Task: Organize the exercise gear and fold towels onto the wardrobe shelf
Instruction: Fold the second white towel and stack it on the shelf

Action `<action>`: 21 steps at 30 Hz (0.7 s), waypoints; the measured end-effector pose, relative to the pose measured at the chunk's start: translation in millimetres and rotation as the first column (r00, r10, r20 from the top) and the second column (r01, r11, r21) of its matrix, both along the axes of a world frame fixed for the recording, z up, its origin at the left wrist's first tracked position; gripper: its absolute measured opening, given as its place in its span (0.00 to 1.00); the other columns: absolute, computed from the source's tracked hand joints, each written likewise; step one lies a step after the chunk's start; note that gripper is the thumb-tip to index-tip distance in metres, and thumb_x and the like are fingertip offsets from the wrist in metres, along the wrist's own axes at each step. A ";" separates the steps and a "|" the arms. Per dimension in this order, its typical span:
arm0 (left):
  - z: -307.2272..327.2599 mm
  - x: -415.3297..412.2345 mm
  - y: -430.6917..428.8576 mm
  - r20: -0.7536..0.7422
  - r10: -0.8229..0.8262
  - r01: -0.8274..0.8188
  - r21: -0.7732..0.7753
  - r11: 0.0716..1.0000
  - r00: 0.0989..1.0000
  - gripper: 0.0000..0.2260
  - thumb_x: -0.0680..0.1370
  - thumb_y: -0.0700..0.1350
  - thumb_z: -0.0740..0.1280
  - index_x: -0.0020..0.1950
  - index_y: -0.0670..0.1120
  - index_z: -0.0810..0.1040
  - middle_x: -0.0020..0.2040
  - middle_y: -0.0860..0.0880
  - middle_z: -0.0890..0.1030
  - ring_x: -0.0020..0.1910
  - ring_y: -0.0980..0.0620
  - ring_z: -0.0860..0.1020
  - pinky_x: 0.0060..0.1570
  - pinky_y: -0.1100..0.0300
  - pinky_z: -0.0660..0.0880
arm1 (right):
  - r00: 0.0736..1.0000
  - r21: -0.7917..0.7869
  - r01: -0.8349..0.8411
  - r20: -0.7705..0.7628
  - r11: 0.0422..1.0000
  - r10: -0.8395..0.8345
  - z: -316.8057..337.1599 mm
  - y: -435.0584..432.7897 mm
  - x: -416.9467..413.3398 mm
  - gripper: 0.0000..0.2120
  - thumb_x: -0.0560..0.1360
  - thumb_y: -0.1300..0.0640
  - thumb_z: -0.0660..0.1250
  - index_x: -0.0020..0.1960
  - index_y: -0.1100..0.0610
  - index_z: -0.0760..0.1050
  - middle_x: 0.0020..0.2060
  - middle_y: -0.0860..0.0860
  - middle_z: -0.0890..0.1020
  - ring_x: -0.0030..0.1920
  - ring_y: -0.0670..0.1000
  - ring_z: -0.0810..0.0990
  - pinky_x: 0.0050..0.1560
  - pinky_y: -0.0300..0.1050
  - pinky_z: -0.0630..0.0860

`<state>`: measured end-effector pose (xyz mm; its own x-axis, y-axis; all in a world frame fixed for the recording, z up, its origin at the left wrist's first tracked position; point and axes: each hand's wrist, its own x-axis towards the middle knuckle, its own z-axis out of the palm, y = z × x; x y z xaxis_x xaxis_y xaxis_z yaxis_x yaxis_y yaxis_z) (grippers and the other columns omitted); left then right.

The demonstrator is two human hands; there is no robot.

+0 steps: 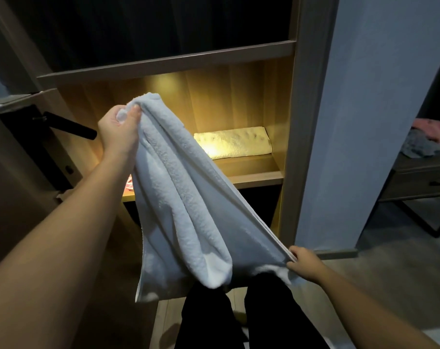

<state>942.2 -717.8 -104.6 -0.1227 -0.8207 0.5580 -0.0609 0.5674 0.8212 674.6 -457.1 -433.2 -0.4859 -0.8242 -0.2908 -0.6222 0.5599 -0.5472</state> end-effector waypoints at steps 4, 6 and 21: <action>-3.4 4.7 -6.7 0.070 0.035 -0.036 0.021 0.999 0.997 0.08 0.79 0.55 0.66 0.41 0.55 0.76 0.40 0.57 0.78 0.40 0.60 0.77 0.42 0.60 0.76 | 0.972 0.055 0.232 -0.055 0.971 -0.229 -23.9 17.5 -15.9 0.03 0.78 0.58 0.61 0.49 0.57 0.68 0.49 0.58 0.79 0.48 0.58 0.77 0.46 0.47 0.73; -10.4 2.9 -6.6 0.125 0.015 -0.016 0.010 1.000 0.992 0.08 0.79 0.55 0.66 0.41 0.55 0.76 0.39 0.56 0.77 0.39 0.61 0.76 0.41 0.60 0.75 | 0.935 0.095 0.345 -0.119 0.934 -0.333 -24.9 15.8 -24.7 0.07 0.80 0.58 0.57 0.55 0.59 0.70 0.54 0.61 0.79 0.53 0.61 0.78 0.52 0.50 0.74; -26.3 -36.5 52.5 0.468 -0.296 0.403 -0.146 0.904 0.833 0.03 0.79 0.45 0.69 0.46 0.46 0.81 0.40 0.50 0.80 0.38 0.60 0.73 0.40 0.66 0.70 | 0.954 -0.840 0.097 0.232 0.534 0.192 239.5 -82.5 72.4 0.17 0.74 0.48 0.68 0.62 0.47 0.72 0.56 0.42 0.78 0.57 0.40 0.77 0.55 0.35 0.75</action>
<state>905.6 -665.3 -130.9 -0.6447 -0.5324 0.5485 -0.1338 0.7851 0.6048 747.0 -539.7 -193.7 -0.4604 -0.7730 0.4364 -0.3830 -0.2706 -0.8832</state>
